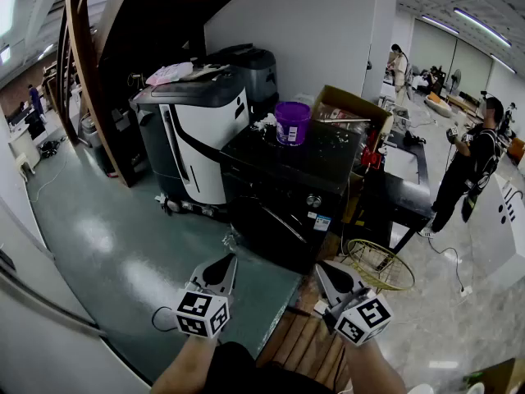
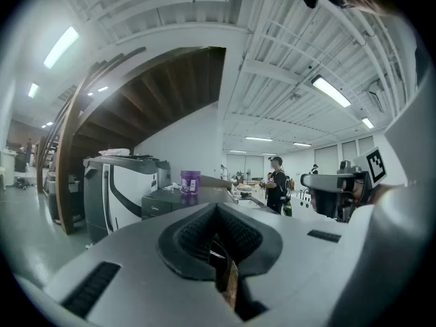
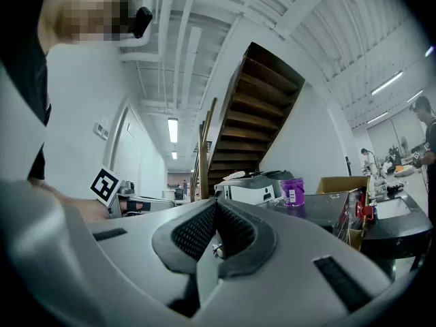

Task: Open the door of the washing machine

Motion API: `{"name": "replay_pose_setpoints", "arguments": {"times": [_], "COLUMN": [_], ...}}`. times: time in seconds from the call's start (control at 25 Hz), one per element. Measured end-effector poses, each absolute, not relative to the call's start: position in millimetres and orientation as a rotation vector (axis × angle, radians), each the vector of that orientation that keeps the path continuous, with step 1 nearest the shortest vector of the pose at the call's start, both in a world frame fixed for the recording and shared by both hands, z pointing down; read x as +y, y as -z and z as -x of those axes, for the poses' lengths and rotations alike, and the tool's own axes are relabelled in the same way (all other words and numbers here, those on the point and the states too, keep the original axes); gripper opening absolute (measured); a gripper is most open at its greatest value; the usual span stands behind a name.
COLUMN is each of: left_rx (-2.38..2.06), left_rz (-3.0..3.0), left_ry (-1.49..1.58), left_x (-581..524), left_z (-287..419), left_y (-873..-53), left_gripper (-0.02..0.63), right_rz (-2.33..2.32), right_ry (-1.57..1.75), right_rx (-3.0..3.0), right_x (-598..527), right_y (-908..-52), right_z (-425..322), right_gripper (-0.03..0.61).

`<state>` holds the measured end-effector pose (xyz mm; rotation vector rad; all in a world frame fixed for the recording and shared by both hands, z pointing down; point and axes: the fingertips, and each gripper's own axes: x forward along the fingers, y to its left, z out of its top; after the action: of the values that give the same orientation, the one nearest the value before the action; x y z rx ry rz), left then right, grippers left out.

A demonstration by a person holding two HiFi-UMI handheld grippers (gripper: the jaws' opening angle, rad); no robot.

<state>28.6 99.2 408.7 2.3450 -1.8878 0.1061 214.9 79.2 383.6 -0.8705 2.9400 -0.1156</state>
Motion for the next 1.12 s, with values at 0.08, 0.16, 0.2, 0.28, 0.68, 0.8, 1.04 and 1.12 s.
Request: {"name": "replay_pose_setpoints", "arguments": {"times": [0.08,0.16,0.2,0.28,0.68,0.8,1.04,1.12], "left_rx": [-1.891,-1.895,-1.896,-1.898,-1.911,-1.912,-1.903,-1.888], "left_rz": [-2.352,-2.357,-2.358,-2.357,-2.349,-2.354,-2.363,-2.361], "left_ry": [-0.106,-0.109,-0.111,-0.115,-0.128,-0.127,-0.122,-0.125], "left_x": [96.6,94.2,93.3,92.9,92.0,91.3,90.1,89.3], "left_z": [-28.8,-29.3,-29.8,-31.0,-32.2,-34.1,-42.2,-45.7], "left_y": [-406.2,-405.2,-405.6,-406.6,-407.7,-404.9,-404.0,-406.0], "left_gripper": [0.017,0.018,0.017,0.018,0.018,0.020,0.046,0.108], "right_rz": [0.870,0.872,0.873,0.873,0.875,0.863,0.888,0.896], "right_ry": [0.115,0.116,0.118,0.123,0.160,0.187,0.231,0.241], "right_rx": [2.940,2.937,2.935,2.930,2.911,2.903,2.895,2.892], "right_x": [77.7,75.4,74.1,72.8,70.0,69.1,66.0,65.2], "right_y": [-383.4,-384.1,-384.9,-385.9,-386.9,-385.6,-391.0,-392.4], "right_z": [-214.5,-215.0,-215.9,-217.8,-221.4,-222.1,-232.0,-235.3], "right_gripper": [0.015,0.015,0.015,0.015,0.017,0.017,0.056,0.078]}}
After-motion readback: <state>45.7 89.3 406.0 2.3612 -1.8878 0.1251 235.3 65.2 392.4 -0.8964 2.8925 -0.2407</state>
